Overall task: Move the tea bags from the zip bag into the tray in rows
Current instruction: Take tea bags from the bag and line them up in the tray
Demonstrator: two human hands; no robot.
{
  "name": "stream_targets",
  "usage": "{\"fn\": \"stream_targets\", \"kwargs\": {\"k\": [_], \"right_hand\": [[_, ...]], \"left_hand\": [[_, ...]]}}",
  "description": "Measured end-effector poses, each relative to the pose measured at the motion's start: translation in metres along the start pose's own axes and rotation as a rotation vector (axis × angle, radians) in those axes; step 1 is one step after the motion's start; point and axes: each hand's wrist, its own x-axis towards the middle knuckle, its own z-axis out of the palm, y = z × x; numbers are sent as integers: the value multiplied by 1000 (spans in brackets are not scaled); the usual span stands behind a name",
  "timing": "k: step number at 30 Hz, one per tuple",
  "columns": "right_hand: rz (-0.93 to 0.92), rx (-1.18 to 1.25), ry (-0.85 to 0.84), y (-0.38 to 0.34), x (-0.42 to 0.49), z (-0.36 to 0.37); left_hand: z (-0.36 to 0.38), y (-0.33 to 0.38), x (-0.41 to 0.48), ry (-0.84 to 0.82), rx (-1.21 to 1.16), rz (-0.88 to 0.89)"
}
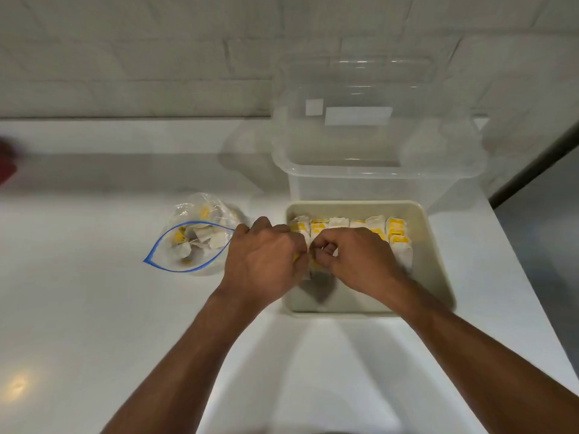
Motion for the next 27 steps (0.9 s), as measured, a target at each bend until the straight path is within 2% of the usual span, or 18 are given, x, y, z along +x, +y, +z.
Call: {"fn": "stream_targets", "kwargs": {"k": [3,5,8,11,15,22,27], "right_hand": [[-62,145,97,-25,4,-2],[-135,169,95,-47,7,1],[-217,9,24,-82,12,14],[-267,-203,-37,-107,24,36],[-268,-380,-80,-123,40,61],[-160,-445,-99,-126,44,81],[-145,-441,-137,-125,4,81]], "left_hand": [[-1,-29,-21,84,-140,-219],[5,-55,-36,105,-170,-342],[21,-90,-53,-88,-68,-426],[40,-109,-62,-172,46,-390],[57,-121,-61,-156,49,-352],[56,-126,-63,-68,-70,-226],[43,-108,-95,-131,-109,-115]]}}
